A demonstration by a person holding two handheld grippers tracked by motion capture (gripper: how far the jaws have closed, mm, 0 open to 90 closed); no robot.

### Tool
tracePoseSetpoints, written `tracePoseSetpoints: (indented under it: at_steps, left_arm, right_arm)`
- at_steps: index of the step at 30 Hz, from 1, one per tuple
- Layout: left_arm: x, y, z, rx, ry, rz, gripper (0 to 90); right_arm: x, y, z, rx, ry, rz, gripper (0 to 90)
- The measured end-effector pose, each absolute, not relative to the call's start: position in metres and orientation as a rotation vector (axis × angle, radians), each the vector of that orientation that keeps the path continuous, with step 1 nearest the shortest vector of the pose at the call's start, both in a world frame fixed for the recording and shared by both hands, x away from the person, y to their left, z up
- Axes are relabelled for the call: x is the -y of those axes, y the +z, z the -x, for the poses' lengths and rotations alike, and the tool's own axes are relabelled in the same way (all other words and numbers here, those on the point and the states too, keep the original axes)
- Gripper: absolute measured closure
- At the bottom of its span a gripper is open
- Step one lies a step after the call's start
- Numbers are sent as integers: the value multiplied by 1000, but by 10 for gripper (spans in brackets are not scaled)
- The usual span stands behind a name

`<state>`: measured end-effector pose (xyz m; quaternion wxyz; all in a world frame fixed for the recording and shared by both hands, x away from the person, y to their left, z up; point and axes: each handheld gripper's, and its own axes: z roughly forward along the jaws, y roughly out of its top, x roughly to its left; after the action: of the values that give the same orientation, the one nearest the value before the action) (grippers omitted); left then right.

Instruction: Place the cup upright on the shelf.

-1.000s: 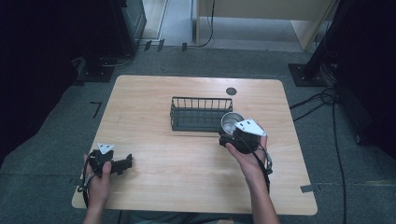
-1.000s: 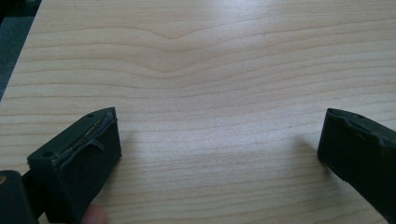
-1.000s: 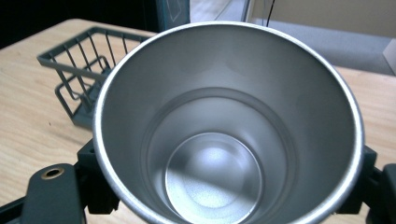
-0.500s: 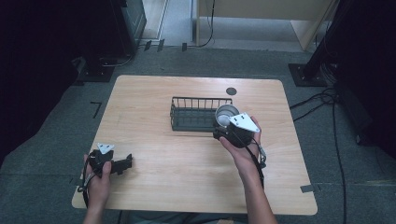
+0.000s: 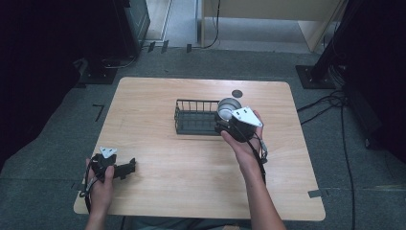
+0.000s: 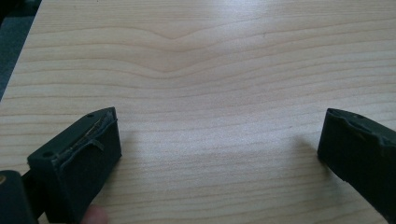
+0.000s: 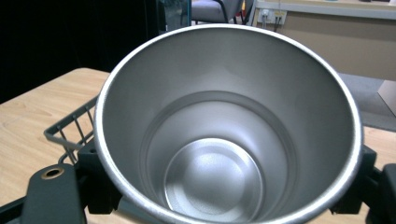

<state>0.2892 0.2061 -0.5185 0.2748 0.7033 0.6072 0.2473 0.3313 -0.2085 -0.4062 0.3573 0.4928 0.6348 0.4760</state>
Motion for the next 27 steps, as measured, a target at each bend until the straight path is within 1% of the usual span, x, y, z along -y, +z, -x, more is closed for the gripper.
tracePoseSetpoints:
  at_steps: [22,27]
  left_arm:
    - [-206,-519,-289,-1633,665,-1888,0]
    - [-206,-519,-289,-1633,665,-1887,0]
  right_arm:
    - [190,-418,-378,-1656,1197,-1276,182]
    - [188,-425,-387,-1672,1180,-1303,182]
